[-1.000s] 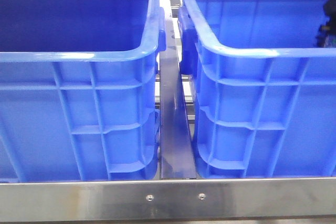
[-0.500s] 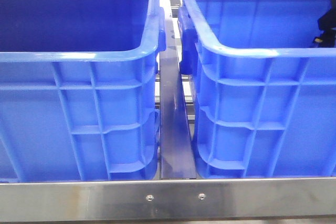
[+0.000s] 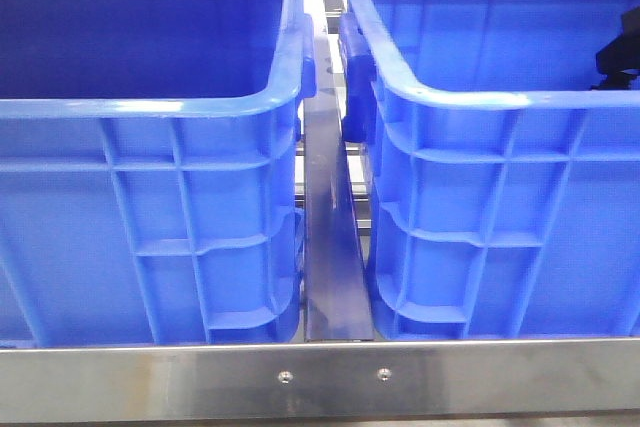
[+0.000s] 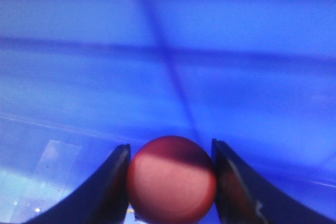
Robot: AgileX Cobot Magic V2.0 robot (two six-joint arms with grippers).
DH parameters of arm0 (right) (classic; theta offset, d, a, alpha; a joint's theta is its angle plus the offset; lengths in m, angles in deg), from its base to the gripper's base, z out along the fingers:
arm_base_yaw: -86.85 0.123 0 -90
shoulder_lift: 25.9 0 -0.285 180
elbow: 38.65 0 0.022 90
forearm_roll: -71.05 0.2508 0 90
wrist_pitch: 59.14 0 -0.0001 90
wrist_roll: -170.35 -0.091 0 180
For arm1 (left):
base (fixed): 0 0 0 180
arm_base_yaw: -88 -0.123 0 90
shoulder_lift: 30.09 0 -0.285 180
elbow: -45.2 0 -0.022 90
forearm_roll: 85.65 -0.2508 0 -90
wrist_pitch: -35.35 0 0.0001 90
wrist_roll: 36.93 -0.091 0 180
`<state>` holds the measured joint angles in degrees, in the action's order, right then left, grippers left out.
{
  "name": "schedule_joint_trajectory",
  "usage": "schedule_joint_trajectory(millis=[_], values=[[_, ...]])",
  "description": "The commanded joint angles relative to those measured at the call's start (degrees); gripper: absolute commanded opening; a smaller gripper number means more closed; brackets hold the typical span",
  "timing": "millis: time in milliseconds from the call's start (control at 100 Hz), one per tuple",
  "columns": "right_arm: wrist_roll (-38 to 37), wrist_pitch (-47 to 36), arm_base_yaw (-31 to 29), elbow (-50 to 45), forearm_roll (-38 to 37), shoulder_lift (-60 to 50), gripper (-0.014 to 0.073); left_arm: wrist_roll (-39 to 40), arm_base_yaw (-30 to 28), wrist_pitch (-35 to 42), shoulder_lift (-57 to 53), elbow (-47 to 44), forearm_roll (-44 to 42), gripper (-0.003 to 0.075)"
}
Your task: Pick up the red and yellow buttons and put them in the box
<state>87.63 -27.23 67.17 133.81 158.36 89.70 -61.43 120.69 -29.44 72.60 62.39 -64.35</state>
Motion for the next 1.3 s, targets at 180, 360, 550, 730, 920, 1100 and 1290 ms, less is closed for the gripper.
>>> schedule_joint_trajectory(millis=[180,360,550,730,920,1100,1290], values=[[0.55,2.96,-0.18,1.59,1.55,-2.24,0.0260,0.13,0.31,2.47,-2.50,1.85,2.28,0.0543],[0.55,3.24,-0.18,1.59,1.55,-2.24,0.0417,0.13,0.31,2.47,-2.50,1.85,2.28,0.0543],[0.55,3.62,-0.18,1.59,1.55,-2.95,0.0417,0.13,0.31,2.47,-2.50,1.85,2.28,0.0544],[0.55,3.69,-0.18,1.59,1.35,-4.44,0.0417,0.13,0.31,2.47,-2.50,1.85,2.28,0.0544],[0.50,4.02,-0.18,1.59,1.05,-6.23,0.0417,0.13,0.31,2.47,-2.50,1.85,2.28,0.0544],[0.05,5.71,-0.18,1.47,-0.28,-8.88,0.0417,0.13,0.31,2.47,-2.50,1.85,2.28,0.0544],[-3.05,5.80,-0.24,0.15,-4.89,-13.43,0.0409,0.13,0.31,3.71,-2.98,1.85,2.28,0.0543]])
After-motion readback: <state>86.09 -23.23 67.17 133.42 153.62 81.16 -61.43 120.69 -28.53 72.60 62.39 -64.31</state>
